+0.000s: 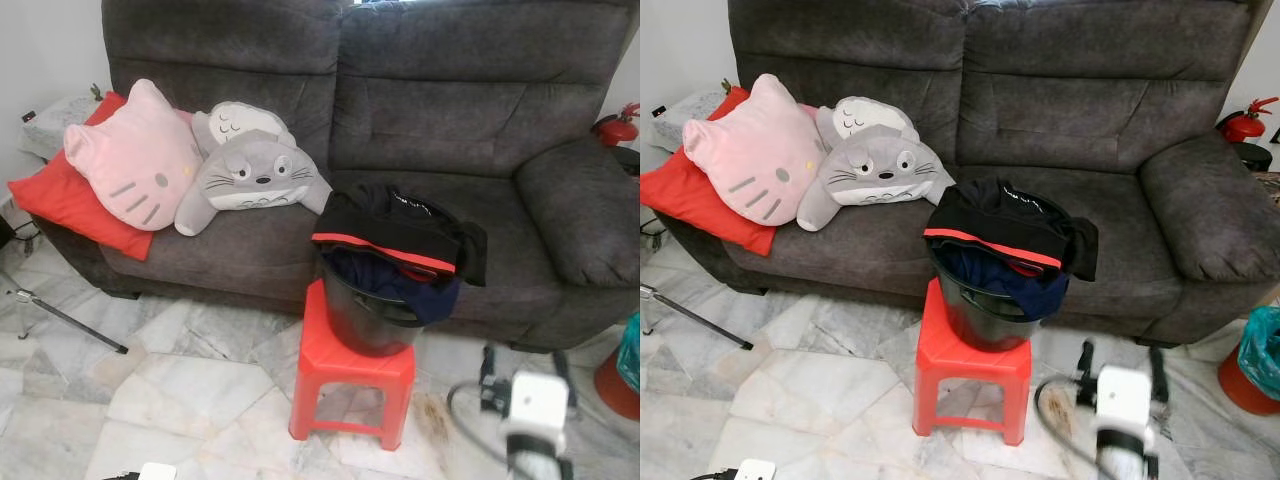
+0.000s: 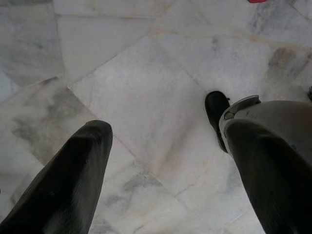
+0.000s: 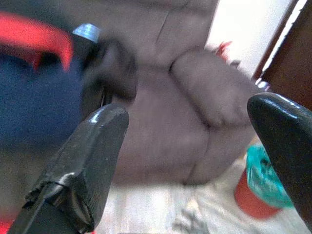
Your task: Hang hanger
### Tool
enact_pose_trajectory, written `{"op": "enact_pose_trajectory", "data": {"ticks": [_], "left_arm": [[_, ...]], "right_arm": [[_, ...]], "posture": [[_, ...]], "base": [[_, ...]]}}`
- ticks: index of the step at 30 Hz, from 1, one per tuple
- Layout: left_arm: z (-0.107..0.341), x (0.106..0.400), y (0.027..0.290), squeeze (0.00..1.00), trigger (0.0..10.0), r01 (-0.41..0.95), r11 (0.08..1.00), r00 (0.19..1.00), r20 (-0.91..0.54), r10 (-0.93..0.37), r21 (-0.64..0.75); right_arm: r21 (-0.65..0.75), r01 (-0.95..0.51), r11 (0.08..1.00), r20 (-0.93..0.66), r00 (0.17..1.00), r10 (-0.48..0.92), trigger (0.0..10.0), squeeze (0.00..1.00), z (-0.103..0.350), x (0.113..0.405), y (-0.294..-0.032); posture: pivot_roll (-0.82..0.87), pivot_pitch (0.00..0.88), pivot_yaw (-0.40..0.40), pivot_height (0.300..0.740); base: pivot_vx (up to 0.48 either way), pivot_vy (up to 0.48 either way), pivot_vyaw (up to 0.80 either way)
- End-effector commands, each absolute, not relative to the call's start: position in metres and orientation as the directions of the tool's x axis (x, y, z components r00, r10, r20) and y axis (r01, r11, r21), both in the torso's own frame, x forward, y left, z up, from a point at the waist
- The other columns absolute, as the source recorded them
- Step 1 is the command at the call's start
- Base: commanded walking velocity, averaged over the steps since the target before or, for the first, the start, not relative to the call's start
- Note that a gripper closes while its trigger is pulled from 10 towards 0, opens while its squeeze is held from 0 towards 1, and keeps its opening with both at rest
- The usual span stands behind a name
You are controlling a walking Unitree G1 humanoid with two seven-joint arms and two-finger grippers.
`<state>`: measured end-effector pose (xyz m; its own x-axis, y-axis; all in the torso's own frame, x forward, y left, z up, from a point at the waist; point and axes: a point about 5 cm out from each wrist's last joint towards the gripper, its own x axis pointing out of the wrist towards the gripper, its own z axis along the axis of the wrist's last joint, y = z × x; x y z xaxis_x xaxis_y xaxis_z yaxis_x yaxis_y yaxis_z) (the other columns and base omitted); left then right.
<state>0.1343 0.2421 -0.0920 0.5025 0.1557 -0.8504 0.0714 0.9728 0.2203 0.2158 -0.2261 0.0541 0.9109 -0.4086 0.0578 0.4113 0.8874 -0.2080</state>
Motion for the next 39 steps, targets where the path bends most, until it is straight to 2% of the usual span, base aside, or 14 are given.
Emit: {"op": "enact_pose_trajectory", "data": {"ticks": [1,7,12,21,39], "left_arm": [[-0.094,0.128,0.243,0.0,10.0,0.059,0.974,0.485,-0.859,0.163,0.218],[-0.095,0.124,0.243,0.0,10.0,0.043,0.977,0.484,-0.86,0.161,0.208],[-0.096,0.12,0.242,0.0,10.0,0.049,0.979,0.476,-0.866,0.152,0.198],[-0.097,0.118,0.242,0.0,10.0,0.062,0.98,0.465,-0.874,0.138,0.188],[-0.097,0.118,0.243,0.0,10.0,0.062,0.981,0.462,-0.876,0.135,0.184]], "right_arm": [[-0.172,0.386,0.906,0.093,0.922,-0.376,10.0,0.0,0.066,0.225,-0.217],[-0.13,0.339,0.932,0.135,0.937,-0.322,10.0,0.0,0.082,0.239,-0.2],[-0.137,0.299,0.945,0.145,0.949,-0.279,10.0,0.0,0.091,0.238,-0.192],[-0.152,0.288,0.946,0.11,0.956,-0.273,10.0,0.0,0.092,0.236,-0.191],[-0.14,0.293,0.946,0.065,0.956,-0.286,10.0,0.0,0.09,0.237,-0.192]], "posture": [[-0.13,0.0,-0.013,0.74],[-0.13,0.0,-0.014,0.74],[-0.13,0.0,-0.019,0.74],[-0.14,0.0,-0.02,0.74],[-0.14,0.0,-0.02,0.74]], "base": [[0.0,0.0,0.0],[0.0,0.0,0.0],[0.0,0.0,0.0],[0.0,0.0,0.0],[0.265,0.0,0.0]]}}
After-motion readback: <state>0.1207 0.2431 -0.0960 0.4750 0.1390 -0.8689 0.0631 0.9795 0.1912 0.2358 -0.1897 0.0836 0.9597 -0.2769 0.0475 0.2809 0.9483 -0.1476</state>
